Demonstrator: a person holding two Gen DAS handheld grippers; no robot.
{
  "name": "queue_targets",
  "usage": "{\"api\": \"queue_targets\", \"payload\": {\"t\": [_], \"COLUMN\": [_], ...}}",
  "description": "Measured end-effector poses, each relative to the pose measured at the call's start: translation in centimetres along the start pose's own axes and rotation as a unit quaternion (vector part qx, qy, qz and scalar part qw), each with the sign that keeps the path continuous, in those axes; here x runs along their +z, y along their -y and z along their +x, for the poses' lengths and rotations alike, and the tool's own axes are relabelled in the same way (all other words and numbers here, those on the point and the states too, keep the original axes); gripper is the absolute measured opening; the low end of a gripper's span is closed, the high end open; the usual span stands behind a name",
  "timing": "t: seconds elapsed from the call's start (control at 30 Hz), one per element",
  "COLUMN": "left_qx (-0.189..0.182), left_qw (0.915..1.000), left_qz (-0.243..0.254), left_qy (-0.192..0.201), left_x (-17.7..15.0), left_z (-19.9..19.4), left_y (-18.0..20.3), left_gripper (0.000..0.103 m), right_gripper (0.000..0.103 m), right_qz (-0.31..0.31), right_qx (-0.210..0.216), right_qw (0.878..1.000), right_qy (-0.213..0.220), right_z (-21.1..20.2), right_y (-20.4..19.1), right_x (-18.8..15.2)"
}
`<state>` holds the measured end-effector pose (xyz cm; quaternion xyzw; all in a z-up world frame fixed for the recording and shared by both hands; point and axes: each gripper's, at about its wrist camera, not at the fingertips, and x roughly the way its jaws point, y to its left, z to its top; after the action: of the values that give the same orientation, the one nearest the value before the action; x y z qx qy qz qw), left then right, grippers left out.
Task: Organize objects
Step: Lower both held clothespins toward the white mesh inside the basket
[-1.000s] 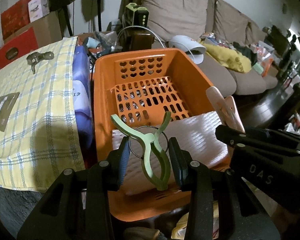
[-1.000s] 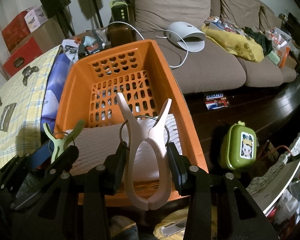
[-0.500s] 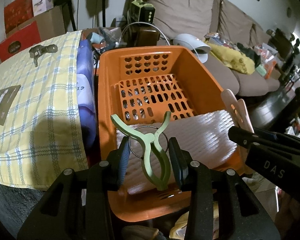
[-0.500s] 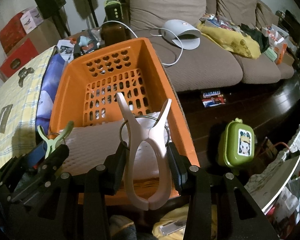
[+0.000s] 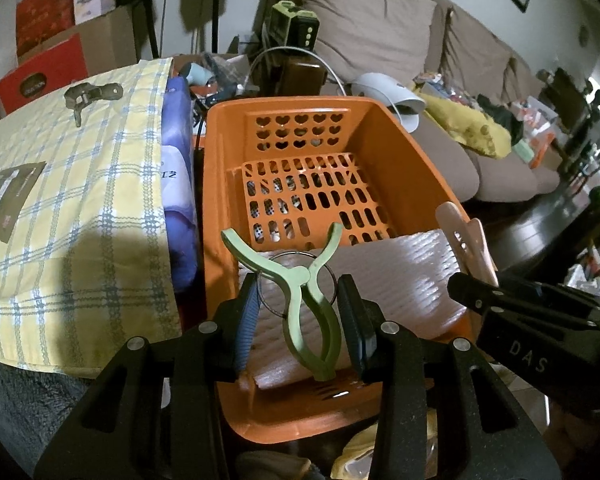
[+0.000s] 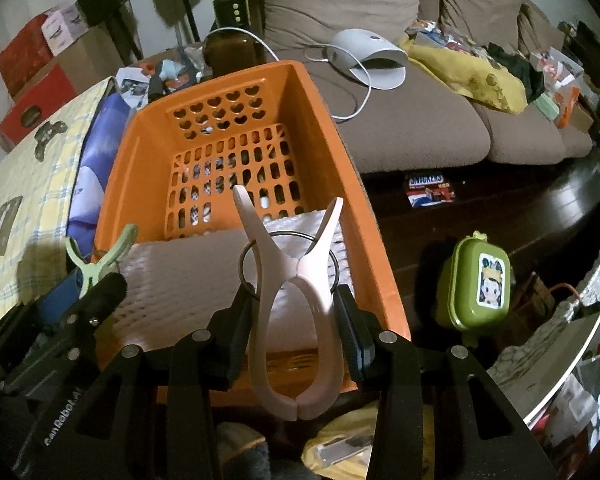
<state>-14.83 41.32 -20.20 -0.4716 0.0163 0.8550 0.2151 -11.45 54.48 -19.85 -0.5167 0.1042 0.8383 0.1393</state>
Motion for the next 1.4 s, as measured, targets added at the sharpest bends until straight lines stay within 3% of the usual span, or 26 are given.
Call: {"api": "queue_targets", "payload": {"t": [0.9, 1.4], "left_qx": [-0.005, -0.006], "left_qw": [0.9999, 0.9995], "left_qz": [0.003, -0.02], "left_qy": [-0.014, -0.022], "left_x": [-0.7, -0.1], "left_z": [0.7, 0.9], "left_y": [-0.2, -1.0], "left_gripper": [0.036, 0.036], "right_gripper": [0.041, 0.041], "right_qz": [0.004, 0.023], "right_qx": [0.019, 0.071], "right_qw": [1.0, 0.997], "right_qy": [-0.008, -0.005], "right_z": [0.6, 0.4], "right_y": [-0.1, 0.0], "right_x": [-0.3, -0.3]}}
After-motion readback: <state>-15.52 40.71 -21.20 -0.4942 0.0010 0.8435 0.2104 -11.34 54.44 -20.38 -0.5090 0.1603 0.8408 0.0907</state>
